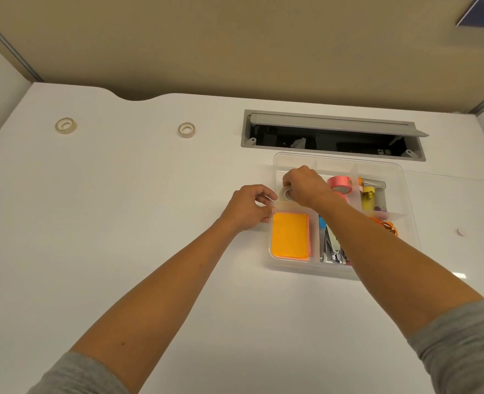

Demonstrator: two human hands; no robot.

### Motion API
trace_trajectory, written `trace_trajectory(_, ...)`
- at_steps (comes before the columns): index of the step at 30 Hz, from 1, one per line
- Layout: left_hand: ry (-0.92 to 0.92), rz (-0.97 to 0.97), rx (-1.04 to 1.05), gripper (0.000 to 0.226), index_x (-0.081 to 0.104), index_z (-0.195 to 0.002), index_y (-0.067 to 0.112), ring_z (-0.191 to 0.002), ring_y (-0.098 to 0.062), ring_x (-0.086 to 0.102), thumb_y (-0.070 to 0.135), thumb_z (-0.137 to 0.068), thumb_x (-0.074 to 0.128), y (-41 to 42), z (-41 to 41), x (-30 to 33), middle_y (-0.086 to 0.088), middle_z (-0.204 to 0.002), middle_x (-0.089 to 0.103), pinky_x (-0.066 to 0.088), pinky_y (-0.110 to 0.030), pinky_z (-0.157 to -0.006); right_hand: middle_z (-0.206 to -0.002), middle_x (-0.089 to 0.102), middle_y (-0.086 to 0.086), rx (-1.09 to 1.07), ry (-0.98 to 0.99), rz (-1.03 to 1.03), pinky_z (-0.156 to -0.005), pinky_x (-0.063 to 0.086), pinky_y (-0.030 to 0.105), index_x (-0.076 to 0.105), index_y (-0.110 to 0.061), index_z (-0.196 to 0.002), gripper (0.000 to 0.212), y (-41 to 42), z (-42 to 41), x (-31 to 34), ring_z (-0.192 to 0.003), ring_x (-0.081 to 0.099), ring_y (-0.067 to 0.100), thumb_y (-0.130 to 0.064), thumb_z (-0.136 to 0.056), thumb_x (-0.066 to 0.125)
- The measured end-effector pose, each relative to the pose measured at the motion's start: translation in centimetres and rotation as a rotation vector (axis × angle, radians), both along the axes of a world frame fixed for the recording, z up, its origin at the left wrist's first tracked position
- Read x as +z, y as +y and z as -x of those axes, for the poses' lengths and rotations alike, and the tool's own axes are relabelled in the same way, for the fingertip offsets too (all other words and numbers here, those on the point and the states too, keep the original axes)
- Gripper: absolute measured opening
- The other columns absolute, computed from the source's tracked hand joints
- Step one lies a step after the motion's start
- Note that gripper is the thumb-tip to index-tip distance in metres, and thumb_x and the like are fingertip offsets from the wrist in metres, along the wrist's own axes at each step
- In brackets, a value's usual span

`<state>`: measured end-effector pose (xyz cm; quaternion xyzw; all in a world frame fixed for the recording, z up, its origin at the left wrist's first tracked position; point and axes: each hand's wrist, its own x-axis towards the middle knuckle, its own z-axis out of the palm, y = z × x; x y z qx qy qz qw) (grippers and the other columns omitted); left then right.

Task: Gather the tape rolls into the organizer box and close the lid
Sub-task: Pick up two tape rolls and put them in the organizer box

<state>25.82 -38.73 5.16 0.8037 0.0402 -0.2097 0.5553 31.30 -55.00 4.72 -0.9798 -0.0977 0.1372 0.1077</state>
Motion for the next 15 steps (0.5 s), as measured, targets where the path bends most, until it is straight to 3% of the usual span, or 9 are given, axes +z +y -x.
trace_trajectory(4,0.0,0.003,-0.001,0.025,0.069,-0.103,0.014,-0.076,-0.017,0.069,0.005,-0.081,0.073,0.0,0.1,-0.1,-0.006,-0.097,0.066,0.061,-0.029,-0.069,-0.109,0.066,0.012,-0.008,0.008,-0.002,-0.081,0.048,0.029,0.066,-0.01,-0.109,0.024,0.0,0.1,-0.1,-0.089,0.061,0.024,-0.013,-0.085,0.068)
trace_trajectory(9,-0.003,0.003,0.0,0.025,0.068,-0.104,0.015,-0.077,-0.018,0.068,0.006,-0.081,0.072,0.0,0.0,0.0,-0.006,-0.099,0.065,0.061,-0.027,-0.067,-0.125,0.06,0.008,-0.05,0.064,-0.052,-0.088,0.048,0.031,0.06,-0.015,-0.121,0.042,-0.1,-0.2,0.9,-0.106,0.058,0.026,-0.013,-0.081,0.072)
trace_trajectory(12,-0.027,-0.003,-0.005,0.026,0.069,-0.104,0.016,-0.08,-0.02,0.067,0.008,-0.08,0.074,0.1,0.4,0.0,-0.005,-0.099,0.065,0.06,-0.024,-0.063,-0.124,0.062,0.008,-0.115,-0.051,-0.102,-0.09,0.05,0.035,0.061,-0.014,-0.122,0.037,0.7,-0.1,2.4,-0.107,0.059,0.026,-0.009,-0.085,0.065)
trace_trajectory(15,-0.082,0.006,0.033,0.028,0.068,-0.107,0.016,-0.09,-0.022,0.065,0.02,-0.08,0.075,0.7,0.7,-0.1,-0.003,-0.104,0.064,0.061,-0.033,-0.069,-0.119,0.066,0.006,-0.188,-0.194,-0.213,-0.09,0.052,0.038,0.063,-0.016,-0.119,0.029,2.4,0.8,3.8,-0.104,0.062,0.024,-0.018,-0.09,0.06)
